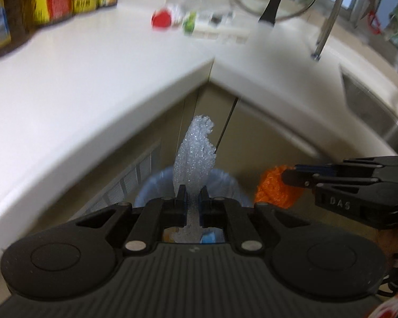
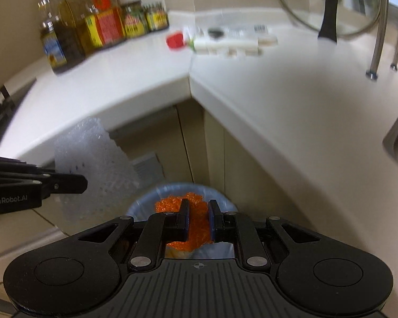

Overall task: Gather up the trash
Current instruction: 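Carry the bubble wrap and orange scrubber with both tools over the bin, then open the left tool to drop the wrap while the right tool drops the scrubber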

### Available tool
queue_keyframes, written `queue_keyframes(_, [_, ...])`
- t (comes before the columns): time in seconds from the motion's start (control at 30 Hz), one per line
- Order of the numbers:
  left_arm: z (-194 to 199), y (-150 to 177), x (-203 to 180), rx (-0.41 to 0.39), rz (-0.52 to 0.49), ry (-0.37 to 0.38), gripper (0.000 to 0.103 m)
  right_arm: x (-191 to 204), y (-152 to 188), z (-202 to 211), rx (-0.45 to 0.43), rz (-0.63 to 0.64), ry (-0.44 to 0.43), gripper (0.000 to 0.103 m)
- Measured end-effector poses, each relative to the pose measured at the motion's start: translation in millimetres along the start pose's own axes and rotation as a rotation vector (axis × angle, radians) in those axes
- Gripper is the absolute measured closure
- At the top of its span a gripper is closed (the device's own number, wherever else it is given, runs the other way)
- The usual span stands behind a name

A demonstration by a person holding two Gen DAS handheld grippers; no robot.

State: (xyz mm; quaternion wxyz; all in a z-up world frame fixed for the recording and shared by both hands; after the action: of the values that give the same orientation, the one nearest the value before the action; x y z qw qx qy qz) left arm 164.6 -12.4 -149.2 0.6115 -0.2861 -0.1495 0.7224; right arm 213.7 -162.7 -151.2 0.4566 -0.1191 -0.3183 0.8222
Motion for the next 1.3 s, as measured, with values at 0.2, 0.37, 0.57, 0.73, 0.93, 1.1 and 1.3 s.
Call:
queue_keyframes(0.2, [-48.1,29.4,6.9,0.080,0.060,-0.031,0.096,-6.6,32.5,-37.1,0.078,0.026,-0.029,0.089])
queue_keyframes(0.37, [-78.1,43.2,13.4,0.119,0.101,-0.053,0.096,-12.6,44.1,-61.6,0.115,0.042,-0.044,0.089])
queue_keyframes(0.57, [-101.1,52.5,21.1,0.148,0.139,-0.068,0.096,-10.4,51.9,-79.3,0.138,0.051,-0.054,0.089])
queue_keyframes(0.73, [-119.2,57.6,20.6,0.171,0.157,-0.076,0.096,-8.8,55.2,-90.5,0.153,0.054,-0.058,0.089])
queue_keyframes(0.93, [-134.6,58.1,23.6,0.184,0.174,-0.075,0.095,-10.7,57.2,-102.6,0.160,0.038,-0.051,0.089])
queue_keyframes(1.1, [-136.7,54.8,26.9,0.171,0.202,-0.080,0.068,-13.9,55.0,-103.4,0.157,0.026,-0.042,0.089])
queue_keyframes(1.3, [-126.0,57.9,32.9,0.166,0.211,-0.101,0.068,-12.7,49.4,-106.3,0.158,0.030,-0.045,0.089])
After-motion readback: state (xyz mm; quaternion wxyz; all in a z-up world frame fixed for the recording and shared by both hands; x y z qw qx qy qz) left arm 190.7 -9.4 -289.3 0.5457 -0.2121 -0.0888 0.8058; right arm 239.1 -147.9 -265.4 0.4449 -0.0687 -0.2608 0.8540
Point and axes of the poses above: each gripper's, at about its wrist camera, not at the fingertips, and z roughly against the way its jaws point, x to its left, y to its underside, the point moved 8 cm from there along -z, roughly the way its jaws point, and after that the axes turned 7 degrees about z, right-handed, at the moved point
